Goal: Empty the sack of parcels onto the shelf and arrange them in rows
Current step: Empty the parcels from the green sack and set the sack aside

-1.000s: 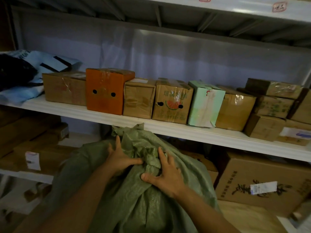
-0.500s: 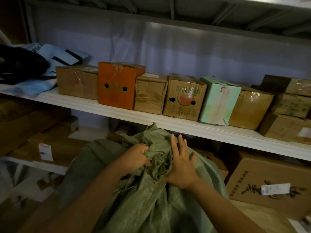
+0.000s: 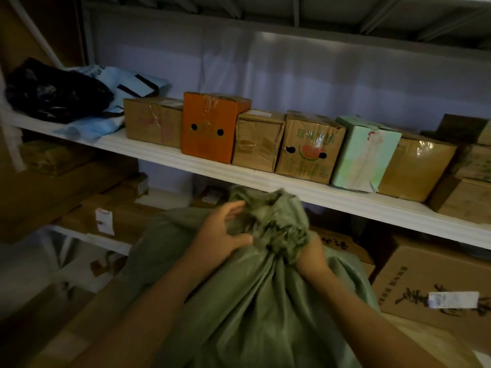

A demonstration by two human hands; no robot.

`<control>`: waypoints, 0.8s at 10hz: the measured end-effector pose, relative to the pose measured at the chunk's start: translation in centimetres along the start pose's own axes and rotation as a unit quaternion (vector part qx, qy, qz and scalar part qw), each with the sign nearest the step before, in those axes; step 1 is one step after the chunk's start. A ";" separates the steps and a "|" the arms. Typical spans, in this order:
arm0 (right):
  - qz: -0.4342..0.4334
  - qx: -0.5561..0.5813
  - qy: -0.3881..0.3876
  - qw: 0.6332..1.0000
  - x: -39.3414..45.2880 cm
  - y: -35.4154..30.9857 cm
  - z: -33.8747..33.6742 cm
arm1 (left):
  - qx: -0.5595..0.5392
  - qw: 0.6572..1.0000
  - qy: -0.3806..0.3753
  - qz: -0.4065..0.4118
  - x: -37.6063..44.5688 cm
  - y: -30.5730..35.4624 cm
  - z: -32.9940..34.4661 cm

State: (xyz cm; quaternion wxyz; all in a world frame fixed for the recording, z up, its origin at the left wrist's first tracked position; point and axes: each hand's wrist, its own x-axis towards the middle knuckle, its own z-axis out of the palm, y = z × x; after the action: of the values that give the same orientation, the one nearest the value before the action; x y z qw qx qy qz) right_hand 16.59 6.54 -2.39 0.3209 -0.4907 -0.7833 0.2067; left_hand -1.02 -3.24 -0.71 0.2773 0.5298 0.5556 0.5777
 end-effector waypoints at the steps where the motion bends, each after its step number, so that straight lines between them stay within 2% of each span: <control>1: 0.090 -0.013 0.017 0.996 0.6 -0.2 -2.8 | 0.200 0.973 0.021 -0.110 -1.6 -2.3 -2.3; 2: 0.226 0.048 0.043 0.972 1.4 -0.4 -4.8 | 0.292 0.929 -0.012 -0.226 -3.9 -5.1 -3.5; 3: 0.263 0.060 0.057 0.961 1.0 -0.5 -5.9 | 0.225 0.920 0.035 -0.319 -6.2 -8.9 -4.3; 4: 0.335 0.268 0.148 0.891 -0.2 -0.6 -6.4 | 0.092 0.915 0.107 -0.379 -7.9 -12.6 -4.0; 5: 0.341 0.297 0.120 0.884 -0.5 0.2 -5.9 | 0.114 0.915 0.063 -0.382 -8.1 -14.1 -1.9; 6: 0.374 0.372 0.115 0.842 -1.2 1.1 -4.5 | 0.185 0.913 0.124 -0.342 -7.3 -13.9 0.7; 7: 0.381 0.430 0.099 0.812 -1.9 1.5 -3.5 | 0.236 0.896 0.184 -0.329 -7.0 -14.0 1.2; 8: 0.386 0.450 0.083 0.801 -2.4 0.8 -2.8 | 0.139 0.891 0.226 -0.369 -5.6 -14.4 -0.4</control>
State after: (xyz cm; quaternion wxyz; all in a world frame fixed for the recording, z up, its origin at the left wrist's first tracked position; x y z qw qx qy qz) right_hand 19.87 4.76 -1.62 0.4630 -0.5677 -0.3185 0.6016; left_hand -3.65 -5.13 -15.80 0.2607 0.1746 0.8337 0.4544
